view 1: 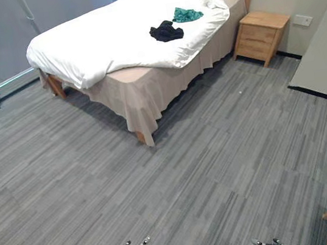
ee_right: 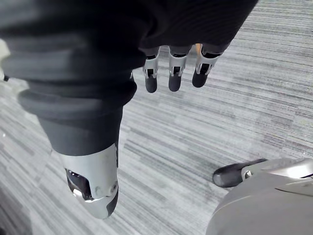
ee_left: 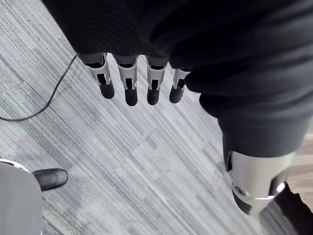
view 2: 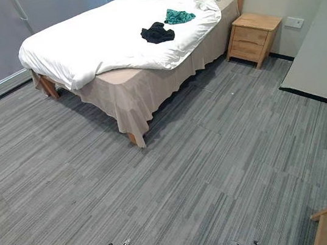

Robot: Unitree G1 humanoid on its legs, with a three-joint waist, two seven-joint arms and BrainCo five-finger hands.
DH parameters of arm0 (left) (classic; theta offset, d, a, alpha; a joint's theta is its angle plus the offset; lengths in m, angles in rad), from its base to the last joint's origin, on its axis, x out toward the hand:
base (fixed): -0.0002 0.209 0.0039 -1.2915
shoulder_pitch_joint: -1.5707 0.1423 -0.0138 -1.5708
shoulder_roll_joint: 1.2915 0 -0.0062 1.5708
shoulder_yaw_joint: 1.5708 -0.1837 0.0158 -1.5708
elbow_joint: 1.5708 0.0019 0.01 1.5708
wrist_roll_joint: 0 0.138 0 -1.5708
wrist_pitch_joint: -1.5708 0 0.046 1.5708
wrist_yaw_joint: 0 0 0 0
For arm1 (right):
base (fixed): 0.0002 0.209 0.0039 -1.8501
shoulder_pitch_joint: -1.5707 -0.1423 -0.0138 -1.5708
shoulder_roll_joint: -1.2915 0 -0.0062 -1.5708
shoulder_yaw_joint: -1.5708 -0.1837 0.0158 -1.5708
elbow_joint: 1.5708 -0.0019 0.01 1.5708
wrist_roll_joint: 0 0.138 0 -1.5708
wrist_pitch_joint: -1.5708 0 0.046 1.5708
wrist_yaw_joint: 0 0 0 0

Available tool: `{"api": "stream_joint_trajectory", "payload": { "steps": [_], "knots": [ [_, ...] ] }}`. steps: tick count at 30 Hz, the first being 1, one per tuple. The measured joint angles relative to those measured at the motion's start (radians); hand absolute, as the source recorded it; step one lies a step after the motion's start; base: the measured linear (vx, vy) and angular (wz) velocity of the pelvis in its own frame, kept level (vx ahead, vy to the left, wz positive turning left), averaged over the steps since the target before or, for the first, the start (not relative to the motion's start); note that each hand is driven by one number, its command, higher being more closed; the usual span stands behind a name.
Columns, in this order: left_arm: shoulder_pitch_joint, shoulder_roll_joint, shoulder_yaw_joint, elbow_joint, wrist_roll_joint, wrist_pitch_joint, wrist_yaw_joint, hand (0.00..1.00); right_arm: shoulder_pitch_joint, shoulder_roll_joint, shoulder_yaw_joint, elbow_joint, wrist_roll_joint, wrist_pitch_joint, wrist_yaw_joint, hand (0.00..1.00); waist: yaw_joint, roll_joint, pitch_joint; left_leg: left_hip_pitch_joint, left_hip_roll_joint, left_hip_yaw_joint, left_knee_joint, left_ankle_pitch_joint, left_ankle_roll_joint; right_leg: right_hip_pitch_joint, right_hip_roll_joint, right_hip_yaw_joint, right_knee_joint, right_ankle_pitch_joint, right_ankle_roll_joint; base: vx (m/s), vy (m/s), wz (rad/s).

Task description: Tidy the bed and pick cloth on bed and put in laundry

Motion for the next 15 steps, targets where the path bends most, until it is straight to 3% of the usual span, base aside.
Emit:
{"api": "stream_joint_trajectory", "payload": {
  "steps": [4,11,12,13,15],
  "knots": [
    [0.01,0.014,0.013,-0.001,0.0,0.001,0.006,0.0,-0.006,-0.002,-0.028,-0.001,0.0,0.0,-0.009,0.0,0.0,0.004,-0.002,-0.004,0.001,-0.001,0.0,-0.001,-0.001,-0.007,0.001,0.001,0.006,-0.008,0.002,0.05,-0.019,-0.01],
    [0.008,0.021,0.041,-0.003,-0.011,0.001,0.025,0.0,-0.075,-0.003,-0.035,-0.03,0.0,-0.001,-0.016,0.0,0.003,-0.004,0.015,-0.037,-0.007,0.031,0.025,-0.036,0.003,-0.155,-0.005,0.03,0.238,-0.129,0.005,0.04,-0.019,-0.14],
    [0.011,0.022,0.041,-0.005,-0.019,0.001,0.025,0.0,-0.076,-0.001,-0.035,-0.03,-0.001,0.0,-0.015,0.0,0.006,-0.011,0.02,-0.032,-0.016,0.039,0.045,-0.068,0.005,-0.179,-0.016,0.035,0.314,-0.176,0.023,0.03,-0.03,-0.14],
    [0.018,0.021,0.041,-0.005,-0.033,0.001,0.025,0.0,-0.081,-0.002,-0.034,-0.03,-0.002,0.0,-0.015,0.0,0.005,-0.013,0.025,-0.024,-0.025,0.044,0.06,-0.099,0.017,-0.213,-0.031,0.035,0.422,-0.223,0.078,0.03,-0.029,-0.24],
    [0.028,0.029,0.041,-0.004,-0.043,0.002,0.026,0.0,-0.077,0.004,-0.032,-0.029,-0.009,0.005,-0.012,0.0,0.003,-0.006,0.031,-0.005,-0.02,0.046,0.08,-0.134,0.022,-0.335,-0.049,-0.012,0.687,-0.219,0.132,0.06,-0.017,-0.11]
  ]
}}
